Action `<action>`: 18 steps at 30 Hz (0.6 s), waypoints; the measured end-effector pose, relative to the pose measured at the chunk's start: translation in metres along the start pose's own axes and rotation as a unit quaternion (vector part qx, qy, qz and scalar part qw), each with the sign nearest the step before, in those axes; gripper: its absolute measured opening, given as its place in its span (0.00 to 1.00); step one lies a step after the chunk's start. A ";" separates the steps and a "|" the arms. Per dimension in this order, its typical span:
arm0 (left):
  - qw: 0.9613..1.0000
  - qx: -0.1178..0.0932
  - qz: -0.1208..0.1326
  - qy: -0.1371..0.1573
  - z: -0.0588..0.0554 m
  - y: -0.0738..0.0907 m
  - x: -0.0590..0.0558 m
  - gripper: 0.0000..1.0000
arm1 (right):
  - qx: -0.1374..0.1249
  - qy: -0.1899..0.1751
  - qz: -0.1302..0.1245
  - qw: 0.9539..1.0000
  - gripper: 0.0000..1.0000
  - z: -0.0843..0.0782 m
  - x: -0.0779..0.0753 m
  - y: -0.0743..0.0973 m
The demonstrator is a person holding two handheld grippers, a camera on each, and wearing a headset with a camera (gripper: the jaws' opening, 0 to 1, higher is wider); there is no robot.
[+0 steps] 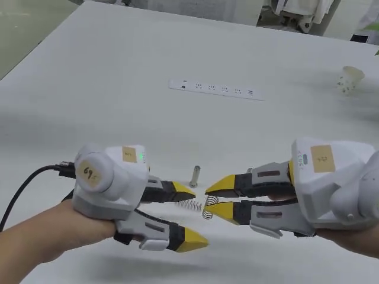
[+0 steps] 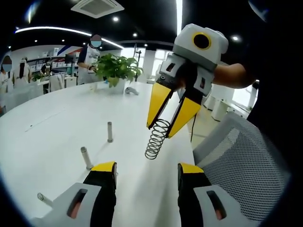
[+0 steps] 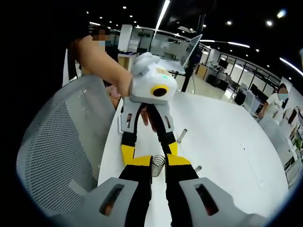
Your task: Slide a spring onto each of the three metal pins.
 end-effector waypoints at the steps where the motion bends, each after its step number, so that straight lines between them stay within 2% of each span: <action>1: 1.000 0.002 0.001 -0.002 -0.001 0.000 0.000 0.48 | 0.000 0.000 0.000 1.000 0.07 0.000 0.000 0.000; 9: 1.000 0.004 0.008 -0.001 -0.003 0.007 0.002 0.57 | 0.002 0.002 -0.006 1.000 0.07 -0.001 -0.003 0.001; 18: 1.000 0.002 0.027 0.007 -0.001 0.024 0.008 0.71 | 0.006 0.005 -0.011 1.000 0.07 -0.004 -0.006 0.004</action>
Point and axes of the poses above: the centre of the closed fingertips' face, and the gripper's own axes: y roughly backward along the fingers, x roughly to its left, z roughly out of its top, the point moved 3 cm from there along y, roughly backward along the fingers, and after that the axes turned 15 degrees about -x, right-handed, at the moved point
